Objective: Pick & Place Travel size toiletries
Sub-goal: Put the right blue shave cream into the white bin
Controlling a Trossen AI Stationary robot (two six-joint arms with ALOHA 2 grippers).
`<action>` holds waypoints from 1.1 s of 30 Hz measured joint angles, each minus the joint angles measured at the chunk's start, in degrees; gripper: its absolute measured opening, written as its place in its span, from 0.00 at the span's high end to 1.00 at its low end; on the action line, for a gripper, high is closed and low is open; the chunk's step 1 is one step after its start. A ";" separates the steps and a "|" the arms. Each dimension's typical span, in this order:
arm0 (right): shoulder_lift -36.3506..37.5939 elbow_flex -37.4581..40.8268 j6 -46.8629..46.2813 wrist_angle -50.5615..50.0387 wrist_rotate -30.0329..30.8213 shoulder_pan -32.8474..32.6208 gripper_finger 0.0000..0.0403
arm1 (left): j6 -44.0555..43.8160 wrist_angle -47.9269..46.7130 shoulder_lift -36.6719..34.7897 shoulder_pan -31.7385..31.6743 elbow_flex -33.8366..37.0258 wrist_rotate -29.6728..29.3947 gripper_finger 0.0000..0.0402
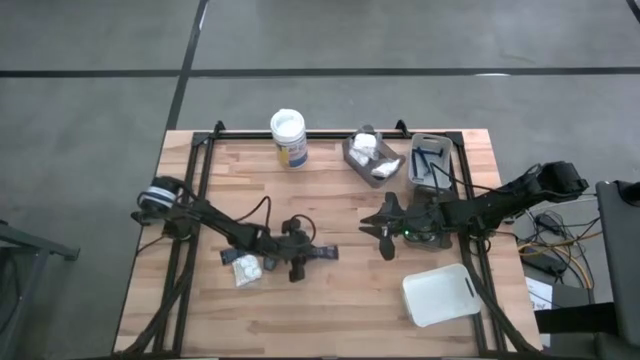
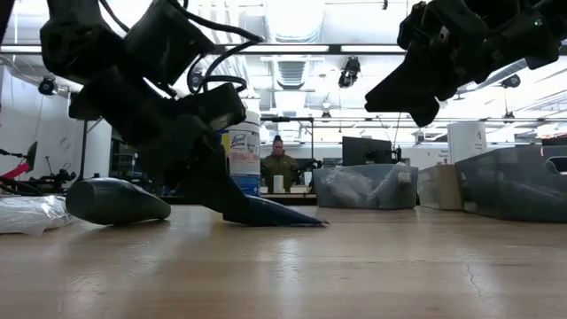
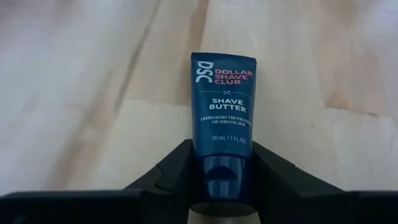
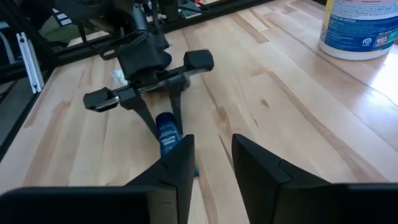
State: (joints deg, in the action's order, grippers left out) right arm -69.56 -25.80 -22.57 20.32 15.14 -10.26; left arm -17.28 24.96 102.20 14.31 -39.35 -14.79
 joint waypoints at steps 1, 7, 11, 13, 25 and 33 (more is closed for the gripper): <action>0.00 0.00 0.00 0.06 0.00 0.00 0.72 | 1.01 0.01 -0.63 -0.02 0.02 -0.38 0.67; 0.00 0.02 -3.07 2.15 0.19 0.04 0.67 | 10.14 0.35 -5.09 0.02 0.09 -6.23 0.64; 0.00 0.02 -4.44 3.07 1.83 0.04 0.64 | 17.79 0.98 -7.10 0.01 -0.53 -8.91 0.65; 0.00 0.02 -4.71 3.16 2.03 0.04 0.63 | 21.23 0.95 -7.63 0.02 -1.33 -9.62 0.65; 0.00 0.02 -6.88 3.47 5.86 0.20 0.57 | 38.69 0.97 -8.46 0.04 -7.81 -17.08 0.65; 0.00 0.02 -6.84 3.53 5.76 0.17 0.48 | 43.14 0.48 -8.46 0.04 -9.67 -20.71 0.65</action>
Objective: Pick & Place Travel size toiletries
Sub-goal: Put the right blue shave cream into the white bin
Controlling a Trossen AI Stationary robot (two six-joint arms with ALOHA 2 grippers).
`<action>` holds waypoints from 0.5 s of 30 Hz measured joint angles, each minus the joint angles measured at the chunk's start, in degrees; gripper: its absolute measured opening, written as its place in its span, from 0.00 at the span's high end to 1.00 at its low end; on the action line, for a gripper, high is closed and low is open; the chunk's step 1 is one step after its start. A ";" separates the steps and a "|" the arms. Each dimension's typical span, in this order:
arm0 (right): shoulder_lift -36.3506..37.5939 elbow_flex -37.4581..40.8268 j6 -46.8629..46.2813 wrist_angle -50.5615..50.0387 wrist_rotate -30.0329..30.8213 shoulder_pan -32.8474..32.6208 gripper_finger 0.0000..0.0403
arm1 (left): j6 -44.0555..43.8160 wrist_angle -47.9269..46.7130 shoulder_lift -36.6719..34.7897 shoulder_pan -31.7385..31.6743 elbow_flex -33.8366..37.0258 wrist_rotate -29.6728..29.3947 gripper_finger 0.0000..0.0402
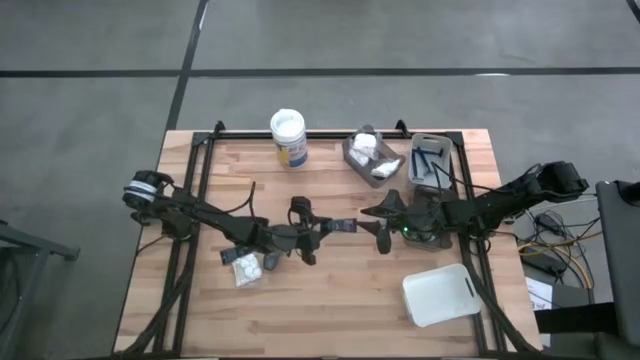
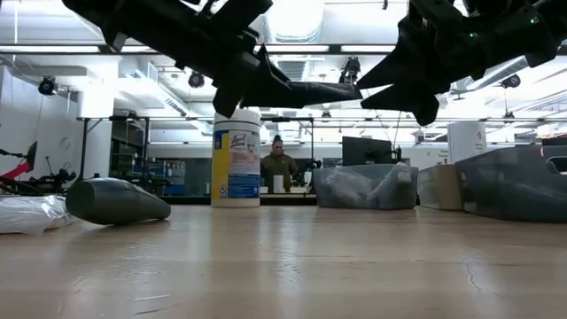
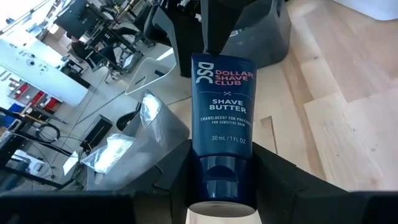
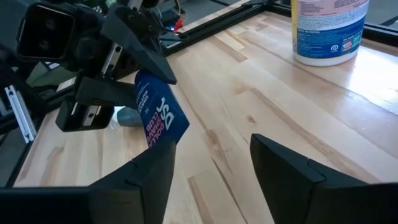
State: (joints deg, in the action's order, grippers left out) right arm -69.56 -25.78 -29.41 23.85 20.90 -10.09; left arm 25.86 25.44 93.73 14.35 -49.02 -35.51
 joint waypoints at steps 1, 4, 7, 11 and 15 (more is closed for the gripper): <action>0.00 0.00 0.18 0.01 -0.12 0.00 0.46 | 0.01 -0.01 0.00 0.00 -0.04 0.00 0.65; 0.00 0.00 0.73 0.17 -0.16 0.00 0.42 | 0.19 0.04 0.00 -0.20 -0.04 0.09 0.65; 0.00 -0.02 0.74 1.15 -0.39 0.00 0.38 | 0.54 1.18 -0.04 -0.54 -0.22 0.40 0.65; 0.00 -0.11 0.83 2.55 -0.41 -0.04 0.33 | 1.28 3.44 -0.04 -0.63 -0.23 0.42 0.65; 0.01 -0.24 0.85 2.75 -0.56 -0.04 0.31 | 1.75 5.32 -0.04 -0.68 -0.23 0.39 0.65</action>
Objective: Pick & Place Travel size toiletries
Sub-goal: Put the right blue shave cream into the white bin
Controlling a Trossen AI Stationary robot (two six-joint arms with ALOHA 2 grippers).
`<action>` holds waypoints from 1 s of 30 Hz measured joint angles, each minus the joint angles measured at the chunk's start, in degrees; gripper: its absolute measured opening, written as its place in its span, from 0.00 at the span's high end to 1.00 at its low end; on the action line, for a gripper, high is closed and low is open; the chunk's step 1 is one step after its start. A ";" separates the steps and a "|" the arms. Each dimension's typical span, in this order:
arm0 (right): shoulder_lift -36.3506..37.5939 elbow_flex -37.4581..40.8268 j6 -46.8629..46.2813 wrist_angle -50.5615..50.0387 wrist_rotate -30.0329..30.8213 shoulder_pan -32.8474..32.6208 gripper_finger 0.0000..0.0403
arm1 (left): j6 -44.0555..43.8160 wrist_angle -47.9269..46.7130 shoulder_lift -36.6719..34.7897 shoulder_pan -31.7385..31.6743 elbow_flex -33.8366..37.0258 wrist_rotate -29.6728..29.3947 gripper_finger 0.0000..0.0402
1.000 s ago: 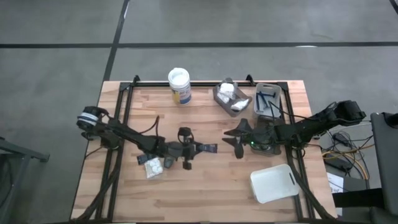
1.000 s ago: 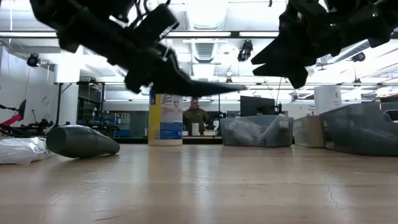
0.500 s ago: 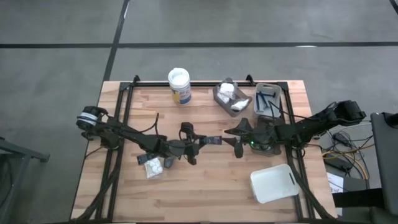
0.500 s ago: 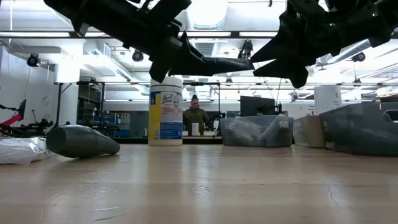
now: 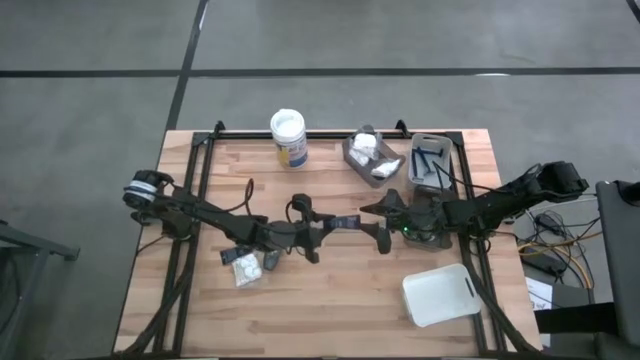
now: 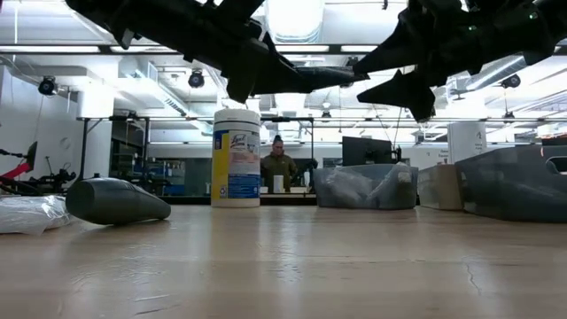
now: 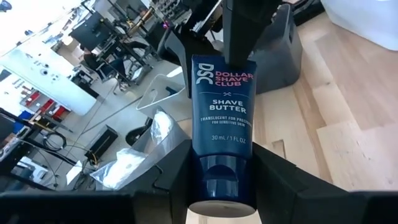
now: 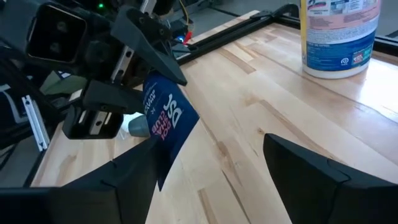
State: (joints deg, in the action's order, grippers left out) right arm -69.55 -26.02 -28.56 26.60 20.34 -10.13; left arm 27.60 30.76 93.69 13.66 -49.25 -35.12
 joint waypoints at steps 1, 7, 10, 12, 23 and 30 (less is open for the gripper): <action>0.00 0.00 0.23 -0.01 0.00 0.00 0.31 | 0.28 0.22 0.00 -0.08 0.00 -0.02 0.65; 0.02 0.00 2.82 0.00 -1.29 0.00 0.34 | 1.05 0.56 0.00 -0.23 0.00 -0.03 0.65; 0.01 0.00 2.86 0.31 -2.47 0.00 0.41 | 0.95 0.86 0.00 -0.50 0.00 -0.02 0.65; -0.01 0.00 2.86 1.41 -2.55 0.00 0.46 | 0.83 1.18 0.00 -0.58 0.00 -0.04 0.65; -0.01 0.00 5.66 2.53 -2.86 0.00 0.67 | 0.74 1.07 0.00 -0.61 0.00 -0.14 0.65; -0.01 0.00 6.48 3.48 -2.86 0.00 0.86 | 0.39 0.92 0.00 -0.75 0.02 -0.19 0.65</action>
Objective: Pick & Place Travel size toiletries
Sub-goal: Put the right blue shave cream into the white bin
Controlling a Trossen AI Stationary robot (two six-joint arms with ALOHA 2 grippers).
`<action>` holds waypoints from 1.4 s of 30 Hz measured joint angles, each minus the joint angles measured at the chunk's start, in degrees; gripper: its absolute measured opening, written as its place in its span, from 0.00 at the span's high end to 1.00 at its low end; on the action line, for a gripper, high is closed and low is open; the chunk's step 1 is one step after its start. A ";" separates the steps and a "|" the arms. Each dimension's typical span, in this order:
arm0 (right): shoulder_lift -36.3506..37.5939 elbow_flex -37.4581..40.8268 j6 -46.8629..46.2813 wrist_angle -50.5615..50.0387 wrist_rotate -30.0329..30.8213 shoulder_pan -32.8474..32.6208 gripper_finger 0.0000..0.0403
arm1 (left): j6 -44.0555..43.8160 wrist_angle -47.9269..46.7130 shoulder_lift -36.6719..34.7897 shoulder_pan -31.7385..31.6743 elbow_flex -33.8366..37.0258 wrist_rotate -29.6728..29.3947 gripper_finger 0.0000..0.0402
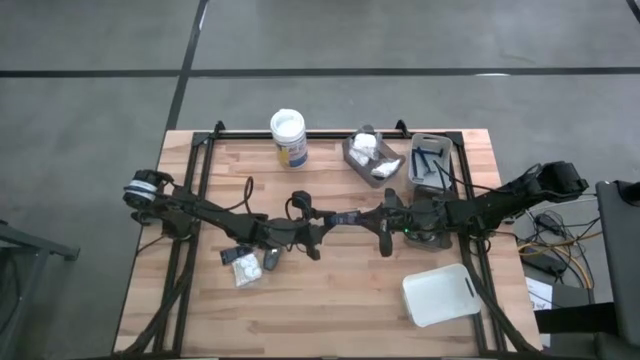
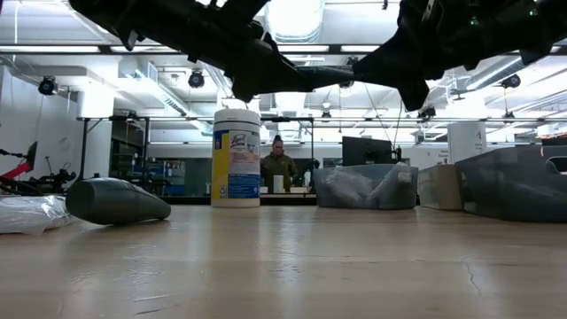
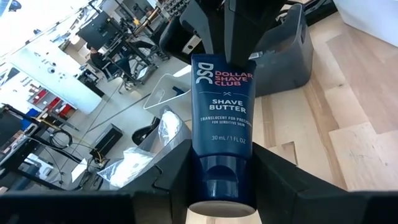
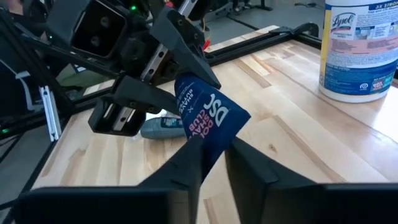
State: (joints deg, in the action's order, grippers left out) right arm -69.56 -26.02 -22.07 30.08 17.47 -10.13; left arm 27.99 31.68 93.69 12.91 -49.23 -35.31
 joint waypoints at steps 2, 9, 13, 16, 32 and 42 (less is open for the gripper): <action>0.00 0.00 0.26 0.42 0.00 0.00 0.92 | 0.03 0.02 0.00 -0.08 0.00 -0.11 0.65; 0.00 0.00 1.48 0.52 0.00 0.00 0.97 | -1.05 -0.17 0.00 -0.16 0.00 0.02 0.65; 0.00 0.00 1.04 0.49 0.00 0.00 0.98 | -1.72 -0.24 0.00 -0.20 0.00 0.07 0.64; -0.03 0.00 1.13 0.31 -0.02 -0.02 0.98 | -4.06 -1.40 0.00 -0.20 0.00 0.31 0.63; -0.02 -0.90 -1.90 -3.82 -4.39 0.00 0.98 | -18.03 -15.54 -6.44 -0.07 0.09 12.96 0.43; 0.13 -10.59 -7.86 -28.89 -12.76 -0.13 0.98 | -22.42 -17.46 -12.55 -0.07 5.87 17.93 0.43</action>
State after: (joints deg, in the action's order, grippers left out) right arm -69.43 -36.61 -29.93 1.18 4.71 -10.26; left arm 5.57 14.22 81.14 12.84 -43.36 -17.38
